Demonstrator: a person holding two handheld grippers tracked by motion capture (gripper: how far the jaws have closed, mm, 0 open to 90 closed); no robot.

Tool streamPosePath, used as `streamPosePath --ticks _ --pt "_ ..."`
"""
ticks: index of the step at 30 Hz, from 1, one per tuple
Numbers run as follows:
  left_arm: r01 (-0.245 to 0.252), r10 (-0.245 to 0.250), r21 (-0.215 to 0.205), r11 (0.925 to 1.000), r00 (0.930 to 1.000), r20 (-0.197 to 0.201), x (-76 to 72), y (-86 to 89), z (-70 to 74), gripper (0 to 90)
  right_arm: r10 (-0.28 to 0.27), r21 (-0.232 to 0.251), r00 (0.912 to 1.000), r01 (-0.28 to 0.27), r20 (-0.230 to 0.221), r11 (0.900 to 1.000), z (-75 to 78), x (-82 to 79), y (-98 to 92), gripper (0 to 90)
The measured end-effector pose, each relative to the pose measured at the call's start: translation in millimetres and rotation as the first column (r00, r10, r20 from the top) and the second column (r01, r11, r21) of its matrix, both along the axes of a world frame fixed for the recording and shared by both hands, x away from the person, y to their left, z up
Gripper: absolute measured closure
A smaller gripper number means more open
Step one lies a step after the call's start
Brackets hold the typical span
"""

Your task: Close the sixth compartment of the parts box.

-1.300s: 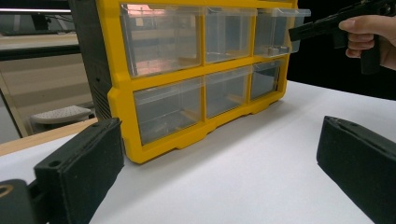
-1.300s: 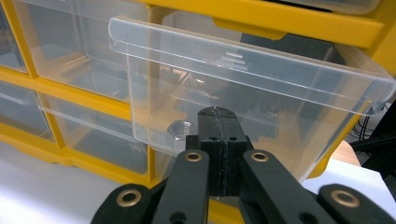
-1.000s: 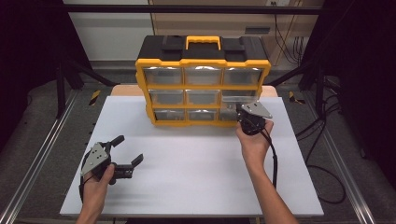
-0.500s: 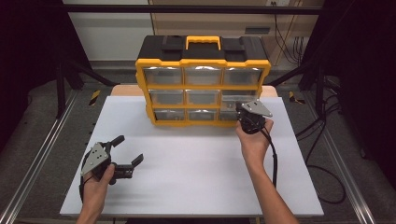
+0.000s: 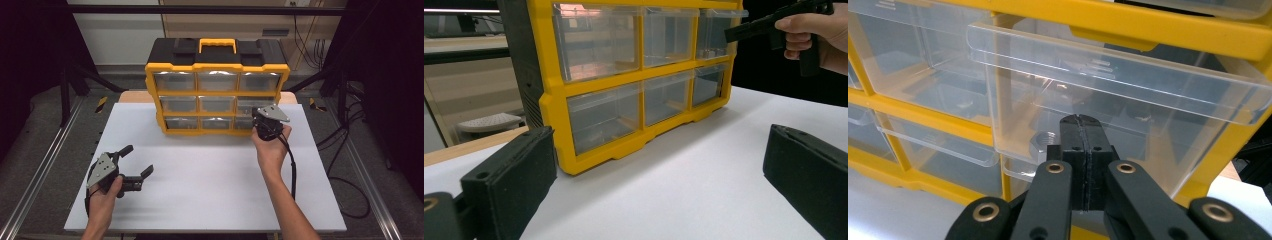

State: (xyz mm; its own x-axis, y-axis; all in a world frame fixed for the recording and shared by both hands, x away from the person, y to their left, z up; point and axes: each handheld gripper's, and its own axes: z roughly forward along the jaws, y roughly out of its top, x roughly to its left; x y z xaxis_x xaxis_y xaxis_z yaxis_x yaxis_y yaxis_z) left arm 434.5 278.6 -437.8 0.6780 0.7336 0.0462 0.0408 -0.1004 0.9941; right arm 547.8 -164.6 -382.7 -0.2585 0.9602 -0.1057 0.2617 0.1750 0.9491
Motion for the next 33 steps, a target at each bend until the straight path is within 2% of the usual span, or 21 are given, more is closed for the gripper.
streamPosePath --ticks 18,19,25,33 --pt "-0.001 0.001 -0.001 1.0000 1.0000 0.000 0.0 0.3 0.0 0.8 -0.003 -0.005 1.0000 0.003 0.001 1.000 0.6 9.0 -0.6 90.0" --pt "-0.001 0.001 -0.005 1.0000 1.0000 0.000 0.0 0.1 0.0 0.8 -0.009 0.009 1.0000 0.009 -0.001 1.000 0.8 9.5 0.3 90.0" --pt "0.000 0.000 -0.001 1.0000 1.0000 0.000 0.0 0.2 0.0 0.8 -0.011 -0.004 0.9999 0.011 -0.001 1.000 1.4 12.5 0.4 90.0" --pt "0.000 0.000 0.000 1.0000 1.0000 0.000 -0.1 0.4 0.0 0.8 -0.015 0.010 0.9999 0.016 -0.004 1.000 1.4 16.2 0.8 90.0"
